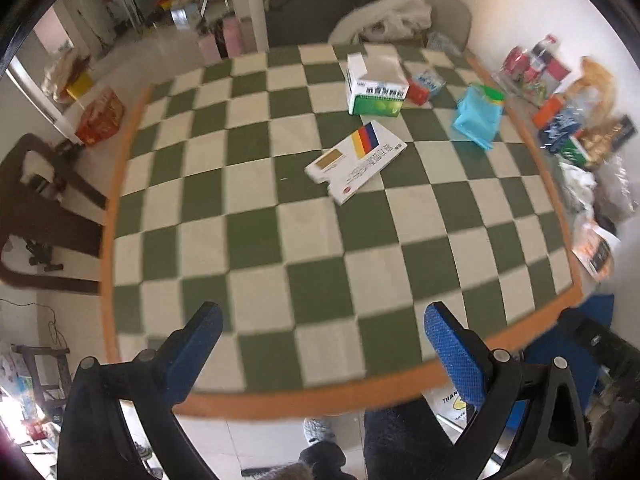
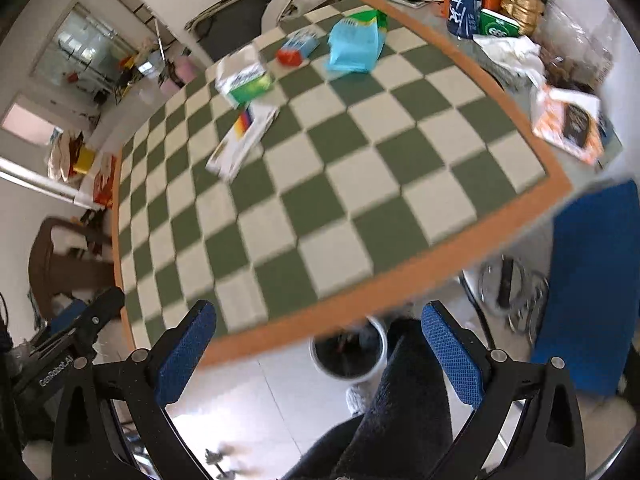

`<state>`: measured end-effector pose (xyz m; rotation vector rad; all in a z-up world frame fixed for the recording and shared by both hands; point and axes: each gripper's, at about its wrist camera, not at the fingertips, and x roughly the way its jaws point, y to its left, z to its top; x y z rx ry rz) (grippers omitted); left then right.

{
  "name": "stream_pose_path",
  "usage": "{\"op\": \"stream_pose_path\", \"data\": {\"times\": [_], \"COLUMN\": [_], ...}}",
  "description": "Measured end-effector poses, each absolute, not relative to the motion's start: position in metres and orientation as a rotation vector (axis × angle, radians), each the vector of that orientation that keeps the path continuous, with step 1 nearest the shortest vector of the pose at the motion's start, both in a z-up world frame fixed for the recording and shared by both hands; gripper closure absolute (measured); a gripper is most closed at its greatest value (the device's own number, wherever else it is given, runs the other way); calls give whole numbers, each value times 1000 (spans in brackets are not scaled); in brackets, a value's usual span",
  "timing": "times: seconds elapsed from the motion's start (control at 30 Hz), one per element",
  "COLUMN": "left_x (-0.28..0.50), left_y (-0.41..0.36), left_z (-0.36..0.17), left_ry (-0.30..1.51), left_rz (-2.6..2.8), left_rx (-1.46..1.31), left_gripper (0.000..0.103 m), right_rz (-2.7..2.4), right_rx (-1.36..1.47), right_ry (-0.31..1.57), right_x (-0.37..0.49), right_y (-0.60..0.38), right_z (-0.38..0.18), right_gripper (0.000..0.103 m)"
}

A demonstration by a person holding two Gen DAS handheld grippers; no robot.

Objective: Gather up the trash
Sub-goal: 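Raise both tools back toward the table, then grasp the white striped medicine box with left tool while right tool grasps the blue-green snack bag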

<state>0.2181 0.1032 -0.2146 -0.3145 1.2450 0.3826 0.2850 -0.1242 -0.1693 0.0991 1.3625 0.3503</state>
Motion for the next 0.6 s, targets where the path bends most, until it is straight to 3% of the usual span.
{"op": "stream_pose_path", "data": {"times": [0.13, 0.3, 0.6], "left_x": [299, 383, 446], "left_y": [115, 126, 135], "left_z": [-260, -322, -372], "left_ry": [1377, 1534, 1639], "left_rz": [293, 248, 64], "left_rx": [-234, 90, 209], "left_gripper": [0, 1, 3], "right_rz": [321, 299, 270], "right_rx": [98, 76, 121], "right_ry": [1427, 1522, 1561], "right_x": [373, 479, 610], "right_y": [-124, -122, -104], "right_z": [-198, -241, -292], "right_gripper": [0, 0, 0]}}
